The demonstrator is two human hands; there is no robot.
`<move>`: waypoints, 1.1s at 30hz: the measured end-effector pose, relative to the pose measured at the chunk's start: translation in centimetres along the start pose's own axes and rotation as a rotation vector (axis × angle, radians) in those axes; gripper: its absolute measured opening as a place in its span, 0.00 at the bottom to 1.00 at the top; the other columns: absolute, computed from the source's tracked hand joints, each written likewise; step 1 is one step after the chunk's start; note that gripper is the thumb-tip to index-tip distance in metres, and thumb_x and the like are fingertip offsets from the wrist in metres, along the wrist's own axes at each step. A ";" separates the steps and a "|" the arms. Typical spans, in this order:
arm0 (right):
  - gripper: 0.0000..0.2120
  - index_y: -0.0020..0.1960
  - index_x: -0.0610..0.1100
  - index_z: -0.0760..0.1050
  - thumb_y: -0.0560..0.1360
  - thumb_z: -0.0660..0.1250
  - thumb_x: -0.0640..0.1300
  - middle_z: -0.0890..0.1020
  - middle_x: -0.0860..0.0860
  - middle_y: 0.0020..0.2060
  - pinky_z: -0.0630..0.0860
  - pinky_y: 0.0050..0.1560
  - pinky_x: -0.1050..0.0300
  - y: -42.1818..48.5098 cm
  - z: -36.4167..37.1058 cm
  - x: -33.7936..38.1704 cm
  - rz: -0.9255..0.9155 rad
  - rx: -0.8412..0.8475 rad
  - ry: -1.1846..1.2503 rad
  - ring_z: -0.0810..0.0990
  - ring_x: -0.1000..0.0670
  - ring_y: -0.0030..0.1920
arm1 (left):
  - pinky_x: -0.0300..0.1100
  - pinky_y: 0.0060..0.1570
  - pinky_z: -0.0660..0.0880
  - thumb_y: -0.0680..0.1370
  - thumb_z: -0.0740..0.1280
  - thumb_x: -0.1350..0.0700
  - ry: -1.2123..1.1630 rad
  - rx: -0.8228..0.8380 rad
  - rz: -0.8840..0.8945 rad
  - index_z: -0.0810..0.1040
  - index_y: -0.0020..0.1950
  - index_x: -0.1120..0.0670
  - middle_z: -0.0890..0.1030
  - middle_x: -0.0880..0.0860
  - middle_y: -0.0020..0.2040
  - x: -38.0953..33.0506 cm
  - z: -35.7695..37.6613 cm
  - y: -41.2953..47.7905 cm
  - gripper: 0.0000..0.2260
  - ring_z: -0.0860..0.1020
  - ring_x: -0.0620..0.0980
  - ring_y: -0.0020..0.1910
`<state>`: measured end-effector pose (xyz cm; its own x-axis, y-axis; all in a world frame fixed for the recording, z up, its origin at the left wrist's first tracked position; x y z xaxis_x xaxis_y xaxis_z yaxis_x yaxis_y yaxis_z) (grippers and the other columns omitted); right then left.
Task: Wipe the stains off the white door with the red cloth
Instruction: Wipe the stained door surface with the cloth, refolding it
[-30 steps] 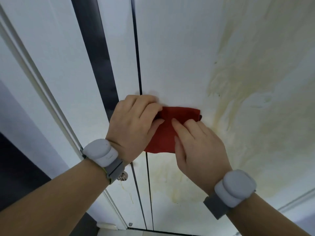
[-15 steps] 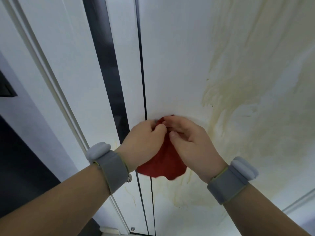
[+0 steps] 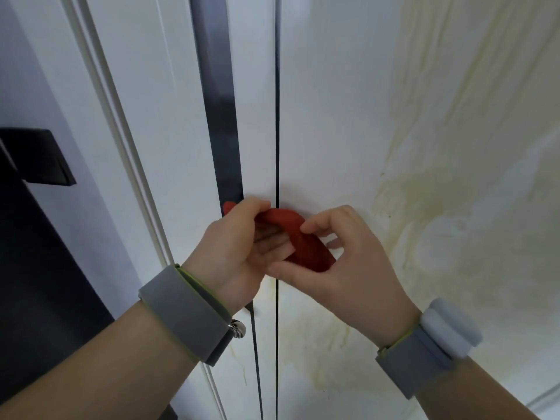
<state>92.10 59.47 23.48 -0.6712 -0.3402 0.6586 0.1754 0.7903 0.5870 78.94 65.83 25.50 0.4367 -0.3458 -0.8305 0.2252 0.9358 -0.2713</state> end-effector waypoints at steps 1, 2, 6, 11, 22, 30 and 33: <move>0.23 0.51 0.53 0.75 0.62 0.78 0.59 0.76 0.58 0.49 0.74 0.50 0.65 0.2 -0.1 -0.1 -0.046 -0.011 -0.097 0.77 0.56 0.52 | 0.48 0.40 0.86 0.82 0.66 0.59 -0.030 0.025 0.005 0.78 0.46 0.61 0.85 0.61 0.41 -0.5 0.1 -0.1 0.07 0.86 0.56 0.36; 0.21 0.53 0.52 0.75 0.64 0.78 0.56 0.76 0.58 0.50 0.75 0.50 0.62 0.3 -0.2 -0.4 -0.087 -0.041 -0.188 0.76 0.54 0.52 | 0.49 0.41 0.86 0.82 0.65 0.59 -0.051 0.051 0.008 0.78 0.46 0.61 0.86 0.62 0.42 -0.8 0.2 -0.2 0.07 0.87 0.57 0.39; 0.09 0.50 0.50 0.79 0.72 0.72 0.40 0.80 0.56 0.44 0.78 0.44 0.55 1.6 -1.4 -0.7 -0.087 -0.208 -0.257 0.78 0.53 0.44 | 0.52 0.48 0.85 0.82 0.65 0.58 -0.045 0.160 0.040 0.80 0.52 0.63 0.86 0.65 0.53 -2.8 0.7 -0.8 0.09 0.87 0.60 0.51; 0.08 0.50 0.49 0.83 0.72 0.70 0.41 0.84 0.54 0.43 0.76 0.50 0.60 5.0 -4.0 1.3 -0.119 -0.361 -0.229 0.80 0.53 0.45 | 0.45 0.33 0.84 0.84 0.66 0.55 0.238 0.105 0.285 0.78 0.53 0.62 0.86 0.59 0.39 -5.1 1.5 -0.5 0.10 0.85 0.55 0.33; 0.04 0.42 0.47 0.82 0.71 0.74 0.47 0.79 0.50 0.33 0.63 0.35 0.58 12.4 -7.6 6.7 -0.291 -0.469 -0.809 0.78 0.43 0.35 | 0.43 0.45 0.78 0.81 0.69 0.57 1.097 -0.059 1.399 0.77 0.59 0.54 0.81 0.49 0.45 -10.2 3.7 2.5 0.08 0.79 0.46 0.42; 0.06 0.52 0.55 0.80 0.75 0.69 0.51 0.80 0.55 0.34 0.79 0.45 0.51 13.5 -8.2 7.8 0.014 -0.370 -0.431 0.82 0.49 0.42 | 0.59 0.66 0.70 0.79 0.68 0.64 1.310 -0.234 1.890 0.81 0.59 0.65 0.78 0.66 0.66 -9.1 3.9 5.0 0.10 0.74 0.65 0.67; 0.07 0.53 0.54 0.81 0.76 0.69 0.49 0.81 0.53 0.36 0.79 0.51 0.48 15.4 -9.1 9.4 0.019 -0.399 -0.340 0.82 0.47 0.44 | 0.63 0.78 0.57 0.82 0.66 0.58 1.310 -0.177 1.880 0.78 0.62 0.63 0.71 0.66 0.75 -10.9 5.3 5.2 0.12 0.64 0.68 0.78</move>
<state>95.02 63.76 43.02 -0.8494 -0.0907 0.5199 0.4062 0.5166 0.7537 80.01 74.14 35.69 -0.6269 0.7663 0.1404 0.2998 0.0710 0.9513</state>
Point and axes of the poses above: each hand's wrist, its own y-axis towards the middle knuckle, its own z-axis out of the palm, x = y × z, the point moved 2 cm from there along y, towards the middle knuckle
